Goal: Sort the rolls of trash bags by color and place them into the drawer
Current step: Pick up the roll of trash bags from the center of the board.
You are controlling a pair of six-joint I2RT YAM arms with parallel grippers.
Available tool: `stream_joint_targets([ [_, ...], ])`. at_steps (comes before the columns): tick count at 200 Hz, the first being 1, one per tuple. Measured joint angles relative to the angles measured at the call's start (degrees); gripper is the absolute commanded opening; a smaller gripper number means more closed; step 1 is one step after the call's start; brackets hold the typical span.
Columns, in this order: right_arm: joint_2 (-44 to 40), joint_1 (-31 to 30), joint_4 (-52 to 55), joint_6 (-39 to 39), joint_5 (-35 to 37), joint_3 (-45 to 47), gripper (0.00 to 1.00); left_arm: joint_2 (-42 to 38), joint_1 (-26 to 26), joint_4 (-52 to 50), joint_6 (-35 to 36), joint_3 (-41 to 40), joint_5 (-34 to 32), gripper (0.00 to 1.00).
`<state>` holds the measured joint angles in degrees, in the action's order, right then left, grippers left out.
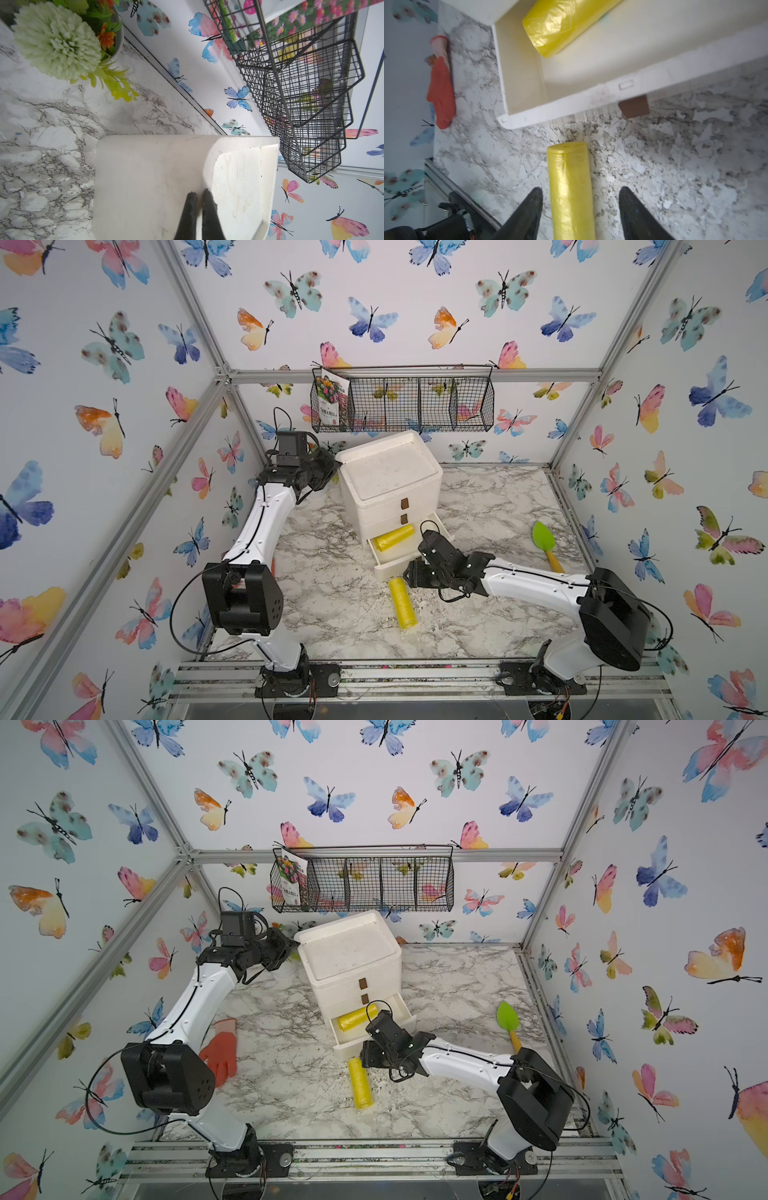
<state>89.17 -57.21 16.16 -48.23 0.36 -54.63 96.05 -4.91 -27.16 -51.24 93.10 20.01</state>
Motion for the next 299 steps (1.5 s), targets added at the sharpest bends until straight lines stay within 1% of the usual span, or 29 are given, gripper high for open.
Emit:
stream_joint_targets([
  [30,4.0,-3.7,2.9,3.0,1.7,-2.5,0.64,0.0,0.0,0.0,0.0,0.0,0.0,0.05],
  [52,6.6,-5.1,3.3,4.5,2.0,-4.0,0.65,0.0,0.0,-0.1,0.0,0.0,0.0,0.05],
  [112,9.2,-5.4,3.3,5.9,2.3,-5.1,0.65,-0.1,0.0,-0.1,0.0,0.0,-0.1,0.05],
  [177,12.8,-5.8,3.9,5.9,1.8,-8.3,0.65,-0.1,0.0,-0.1,0.0,0.0,-0.1,0.05],
  [210,14.5,-6.0,5.1,5.8,1.4,-9.7,0.63,-0.1,0.0,-0.1,0.0,0.0,0.0,0.05],
  [228,15.0,-6.3,5.9,5.8,1.3,-10.1,0.59,-0.1,0.0,-0.1,0.0,0.0,0.0,0.05],
  [240,15.3,-6.4,6.2,5.9,1.4,-10.4,0.52,-0.1,0.0,-0.1,0.0,0.0,0.0,0.05],
  [254,15.6,-6.8,6.5,5.8,1.5,-10.7,0.46,-0.1,0.0,0.0,0.0,-0.1,0.0,0.05],
  [299,15.4,-7.4,7.4,5.4,2.7,-10.9,0.4,-0.2,0.0,0.2,0.0,-0.2,0.0,0.05],
])
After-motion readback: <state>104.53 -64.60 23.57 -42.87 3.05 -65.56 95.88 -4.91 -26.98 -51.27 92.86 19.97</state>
